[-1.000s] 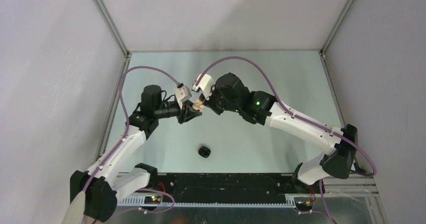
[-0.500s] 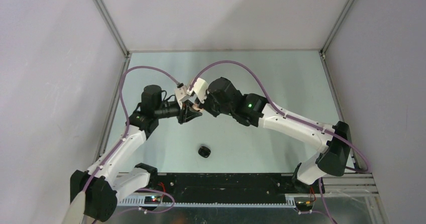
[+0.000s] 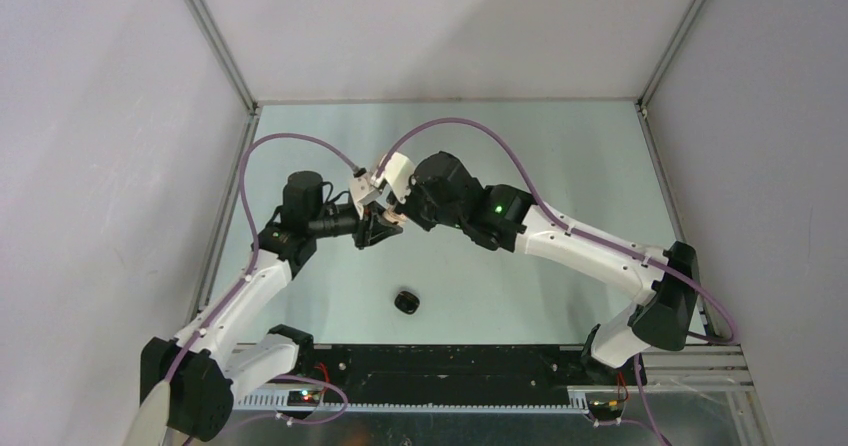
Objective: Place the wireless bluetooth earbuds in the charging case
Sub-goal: Place the earbud in the charging case.
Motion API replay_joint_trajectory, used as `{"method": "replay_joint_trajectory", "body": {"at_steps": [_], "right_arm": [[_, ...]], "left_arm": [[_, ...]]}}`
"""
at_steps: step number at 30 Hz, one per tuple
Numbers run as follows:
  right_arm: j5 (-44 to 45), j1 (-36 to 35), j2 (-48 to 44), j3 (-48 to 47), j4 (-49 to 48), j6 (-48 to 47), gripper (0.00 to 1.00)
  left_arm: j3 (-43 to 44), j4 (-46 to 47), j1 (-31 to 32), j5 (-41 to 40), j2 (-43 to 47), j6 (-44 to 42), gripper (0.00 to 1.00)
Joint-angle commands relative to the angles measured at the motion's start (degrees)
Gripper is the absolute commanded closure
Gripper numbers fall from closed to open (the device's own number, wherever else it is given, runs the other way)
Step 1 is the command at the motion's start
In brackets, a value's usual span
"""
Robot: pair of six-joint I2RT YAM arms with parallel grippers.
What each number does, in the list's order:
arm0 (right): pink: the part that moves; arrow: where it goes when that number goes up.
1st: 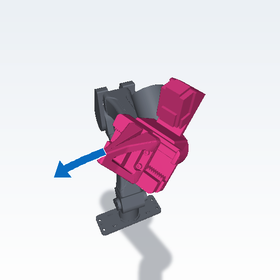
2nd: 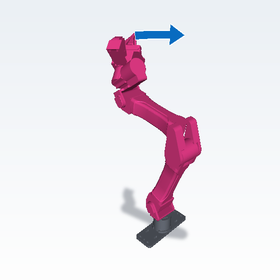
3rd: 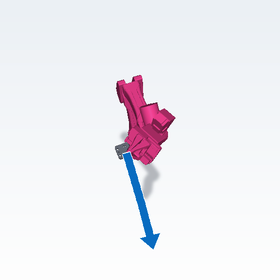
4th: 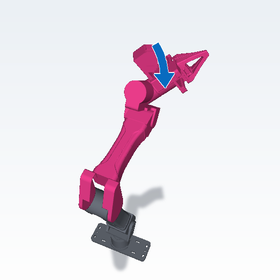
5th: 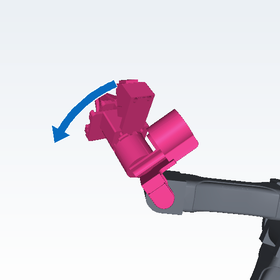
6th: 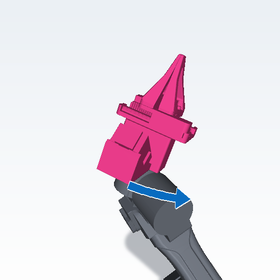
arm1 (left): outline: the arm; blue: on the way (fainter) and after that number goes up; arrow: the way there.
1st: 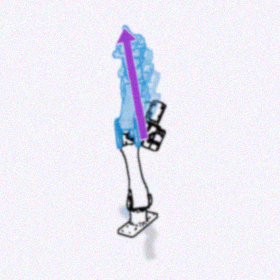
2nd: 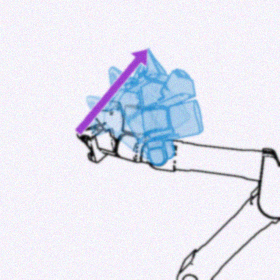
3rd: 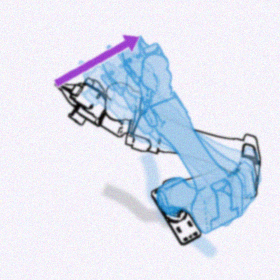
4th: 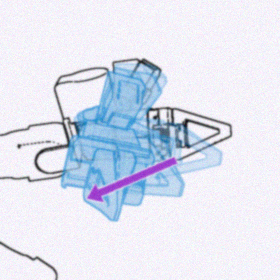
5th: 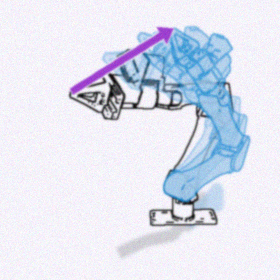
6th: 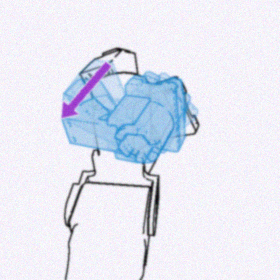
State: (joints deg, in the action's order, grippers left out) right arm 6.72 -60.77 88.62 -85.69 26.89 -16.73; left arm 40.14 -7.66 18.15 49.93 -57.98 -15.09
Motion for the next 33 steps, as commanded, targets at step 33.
{"method": "replay_joint_trajectory", "body": {"at_steps": [33], "right_arm": [[0.6,-1.5,0.3,1.0,-2.5,-2.8,0.82]], "left_arm": [[-0.3,1.6,0.3,1.5,0.8,-0.4,0.97]]}}
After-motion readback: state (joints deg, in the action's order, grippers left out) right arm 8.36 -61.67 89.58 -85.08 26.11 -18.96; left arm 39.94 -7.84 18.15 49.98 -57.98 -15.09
